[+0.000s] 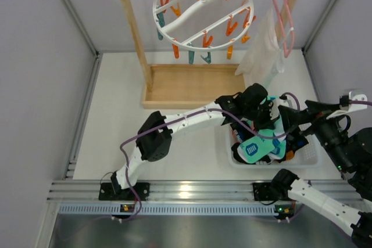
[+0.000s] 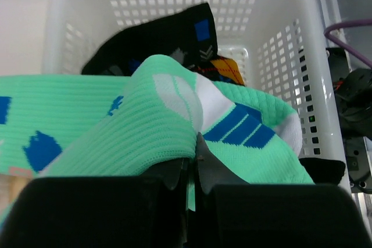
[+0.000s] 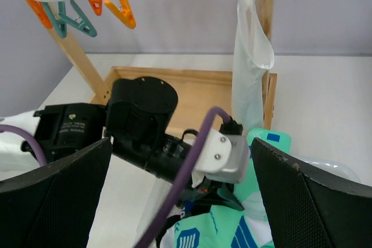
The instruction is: Remove the socks clipped to the hanger
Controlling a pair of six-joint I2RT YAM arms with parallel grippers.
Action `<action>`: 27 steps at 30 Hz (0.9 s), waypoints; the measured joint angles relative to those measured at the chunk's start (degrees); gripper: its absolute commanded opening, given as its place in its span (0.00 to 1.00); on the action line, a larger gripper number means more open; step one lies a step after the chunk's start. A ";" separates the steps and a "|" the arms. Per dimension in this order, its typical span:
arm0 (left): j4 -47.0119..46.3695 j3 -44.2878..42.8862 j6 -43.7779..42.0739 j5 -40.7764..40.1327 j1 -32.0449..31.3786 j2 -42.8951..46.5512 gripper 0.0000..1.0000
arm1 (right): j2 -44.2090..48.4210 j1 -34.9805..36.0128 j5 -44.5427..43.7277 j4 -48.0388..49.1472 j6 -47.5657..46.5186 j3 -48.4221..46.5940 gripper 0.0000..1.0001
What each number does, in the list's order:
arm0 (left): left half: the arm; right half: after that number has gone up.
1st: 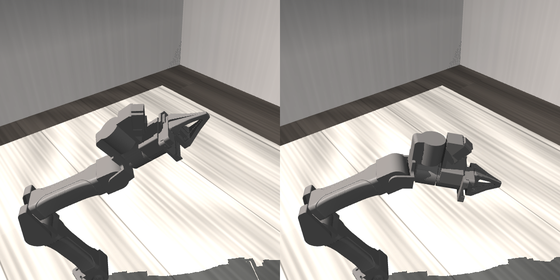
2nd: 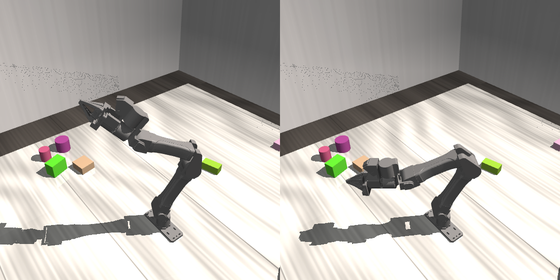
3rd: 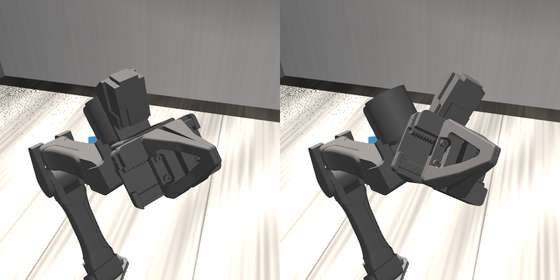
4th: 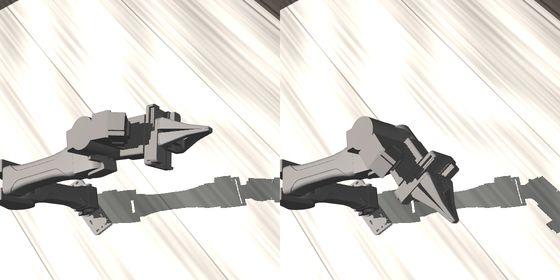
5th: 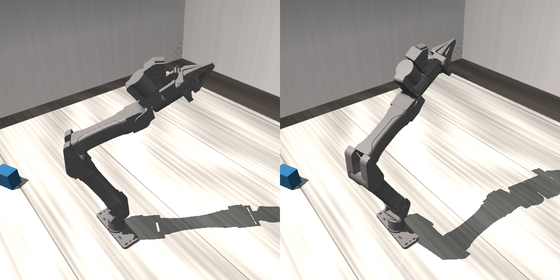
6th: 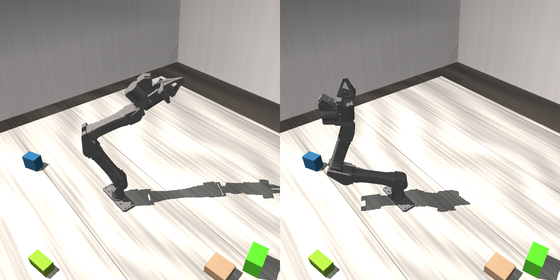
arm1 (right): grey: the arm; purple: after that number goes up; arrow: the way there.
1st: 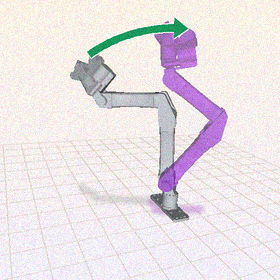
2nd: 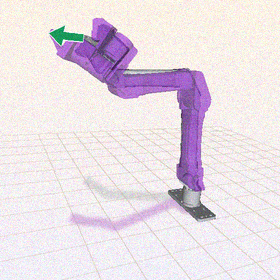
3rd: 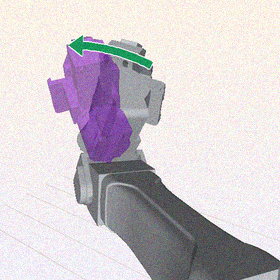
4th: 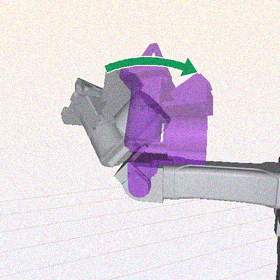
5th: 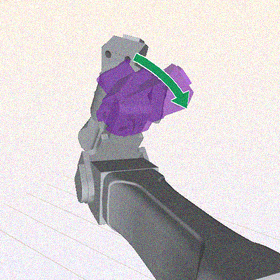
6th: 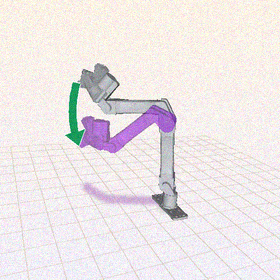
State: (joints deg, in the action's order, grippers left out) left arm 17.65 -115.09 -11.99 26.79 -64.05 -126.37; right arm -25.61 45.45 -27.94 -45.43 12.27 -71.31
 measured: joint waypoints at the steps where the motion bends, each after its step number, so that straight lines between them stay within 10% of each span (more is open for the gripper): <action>1: 0.11 0.66 0.00 0.02 -0.20 -0.35 0.00 | 0.13 0.00 -0.02 0.00 0.00 0.02 0.99; 22: -5.33 6.80 9.44 -0.72 -3.89 -9.09 0.00 | 1.44 0.00 0.02 0.00 0.39 1.25 0.99; 27: -6.78 7.13 13.81 -2.49 -3.93 -9.09 0.15 | 1.51 0.00 0.02 0.07 0.46 1.49 0.99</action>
State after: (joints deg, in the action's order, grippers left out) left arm 10.87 -107.96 1.83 24.29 -67.99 -135.46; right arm -24.10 45.45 -27.92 -45.36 12.73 -69.82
